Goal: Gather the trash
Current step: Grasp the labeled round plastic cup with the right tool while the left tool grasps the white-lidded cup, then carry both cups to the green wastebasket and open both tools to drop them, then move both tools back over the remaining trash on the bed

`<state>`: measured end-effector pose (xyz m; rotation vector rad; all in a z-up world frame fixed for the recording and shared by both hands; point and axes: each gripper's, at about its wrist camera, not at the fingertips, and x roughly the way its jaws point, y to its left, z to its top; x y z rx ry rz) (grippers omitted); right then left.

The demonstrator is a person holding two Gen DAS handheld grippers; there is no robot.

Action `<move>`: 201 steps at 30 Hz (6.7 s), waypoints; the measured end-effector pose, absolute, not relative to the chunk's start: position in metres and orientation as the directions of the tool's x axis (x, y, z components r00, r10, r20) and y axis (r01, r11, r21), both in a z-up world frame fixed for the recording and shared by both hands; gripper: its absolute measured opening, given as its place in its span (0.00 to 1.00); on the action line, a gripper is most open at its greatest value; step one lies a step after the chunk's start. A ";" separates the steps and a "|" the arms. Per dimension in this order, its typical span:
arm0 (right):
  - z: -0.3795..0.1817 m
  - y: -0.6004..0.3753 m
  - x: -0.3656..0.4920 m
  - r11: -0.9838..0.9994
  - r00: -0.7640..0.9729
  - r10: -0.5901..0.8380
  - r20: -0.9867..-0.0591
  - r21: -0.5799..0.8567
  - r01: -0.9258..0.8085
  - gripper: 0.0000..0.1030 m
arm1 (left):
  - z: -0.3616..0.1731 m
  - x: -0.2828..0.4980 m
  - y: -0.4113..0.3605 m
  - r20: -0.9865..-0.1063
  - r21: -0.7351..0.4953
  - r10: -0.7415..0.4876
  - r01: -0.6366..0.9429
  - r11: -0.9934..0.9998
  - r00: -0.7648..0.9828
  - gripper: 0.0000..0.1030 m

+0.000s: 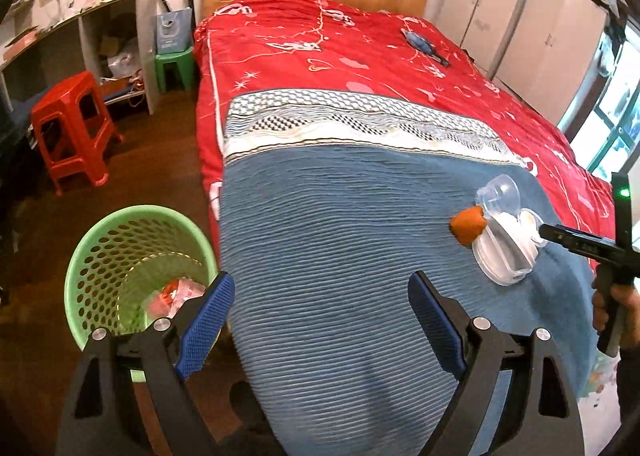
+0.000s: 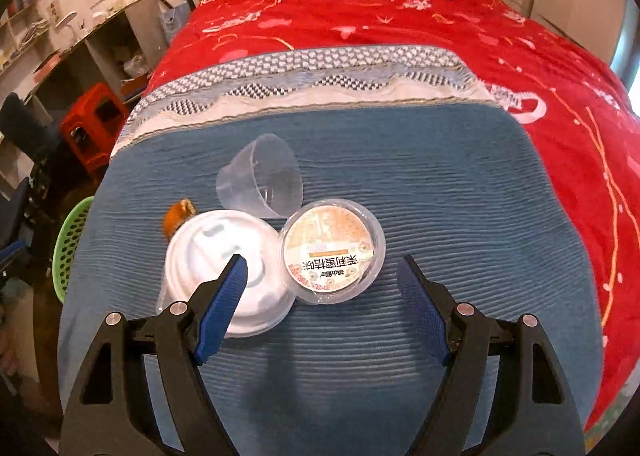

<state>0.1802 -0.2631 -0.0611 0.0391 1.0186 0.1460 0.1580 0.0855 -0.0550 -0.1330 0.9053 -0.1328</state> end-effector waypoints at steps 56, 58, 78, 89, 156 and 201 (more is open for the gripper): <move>-0.039 -0.316 0.135 0.970 0.570 0.226 -0.790 0.237 -0.056 0.64 | -0.071 0.220 -0.174 -0.821 0.036 -0.318 0.598 0.800 0.474 0.83; -0.039 -0.317 0.134 0.969 0.570 0.230 -0.789 0.242 -0.055 0.64 | -0.075 0.223 -0.176 -0.827 0.036 -0.319 0.609 0.792 0.463 0.83; -0.044 -0.324 0.126 0.963 0.568 0.240 -0.787 0.268 -0.036 0.64 | -0.088 0.219 -0.184 -0.816 0.090 -0.297 0.615 0.783 0.496 0.75; -0.032 -0.304 0.111 0.959 0.578 0.265 -0.772 0.274 -0.074 0.64 | -0.044 0.190 -0.137 -0.745 0.026 -0.355 0.555 0.831 0.565 0.75; -0.055 0.119 0.169 0.719 0.238 0.548 -0.802 0.306 -0.623 0.64 | -0.128 0.126 0.312 -0.832 -0.150 0.080 -0.361 0.920 0.550 0.82; -0.004 -0.149 0.180 0.943 0.571 0.320 -0.756 0.193 -0.272 0.75 | -0.064 0.142 0.173 -0.774 -0.189 -0.070 -0.123 0.974 0.629 0.83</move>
